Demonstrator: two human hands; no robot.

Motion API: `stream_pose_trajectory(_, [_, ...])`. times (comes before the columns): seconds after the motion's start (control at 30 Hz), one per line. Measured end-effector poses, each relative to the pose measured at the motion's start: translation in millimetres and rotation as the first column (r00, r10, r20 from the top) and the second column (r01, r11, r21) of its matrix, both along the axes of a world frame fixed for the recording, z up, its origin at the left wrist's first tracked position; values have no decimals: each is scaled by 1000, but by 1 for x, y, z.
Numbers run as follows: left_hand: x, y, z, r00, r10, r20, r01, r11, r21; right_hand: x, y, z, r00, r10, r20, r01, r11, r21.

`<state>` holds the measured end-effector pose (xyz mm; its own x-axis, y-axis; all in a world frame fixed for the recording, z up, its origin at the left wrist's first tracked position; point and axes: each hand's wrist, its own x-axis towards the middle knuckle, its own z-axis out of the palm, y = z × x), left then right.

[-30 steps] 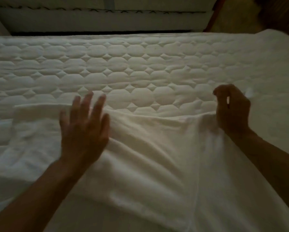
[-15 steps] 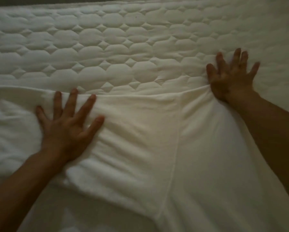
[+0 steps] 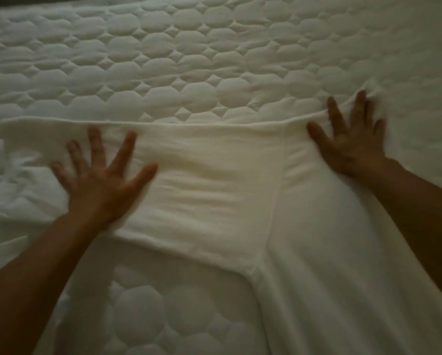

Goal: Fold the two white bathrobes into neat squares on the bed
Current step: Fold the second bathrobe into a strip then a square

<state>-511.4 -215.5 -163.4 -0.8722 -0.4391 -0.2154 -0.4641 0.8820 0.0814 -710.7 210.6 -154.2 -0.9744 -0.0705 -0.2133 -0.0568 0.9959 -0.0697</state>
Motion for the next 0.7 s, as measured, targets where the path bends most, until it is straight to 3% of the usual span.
stream_pose_trajectory(0.17, [-10, 1, 21, 980, 52, 192, -61, 997, 39, 53, -1, 25, 996, 56, -72, -59, 997, -51])
stream_pose_trajectory(0.2, [-13, 16, 27, 985, 59, 164, -64, 998, 26, 78, 3, 29, 994, 69, -82, -74, 995, -61])
stream_pose_trajectory(0.27, [-9, 82, 42, 997, -79, 0, 79, 997, -21, 136, 12, 31, 990, 132, -39, -134, 990, -37])
stream_pose_trajectory(0.33, [15, 178, 51, 936, -284, -208, 292, 957, 6, 191, 25, 29, 985, 172, 1, -172, 985, -25])
stream_pose_trajectory(0.4, [55, 280, 54, 868, -412, -276, 448, 890, 79, 236, 50, 27, 987, 158, 12, -158, 987, -34])
stream_pose_trajectory(0.53, [147, 404, 44, 869, -479, -126, 495, 844, 204, 323, 116, 19, 995, 92, 49, -92, 996, -14])
stream_pose_trajectory(0.7, [222, 424, 21, 889, -455, -49, 457, 878, 140, 443, 203, 22, 996, 82, 28, -78, 989, -126])
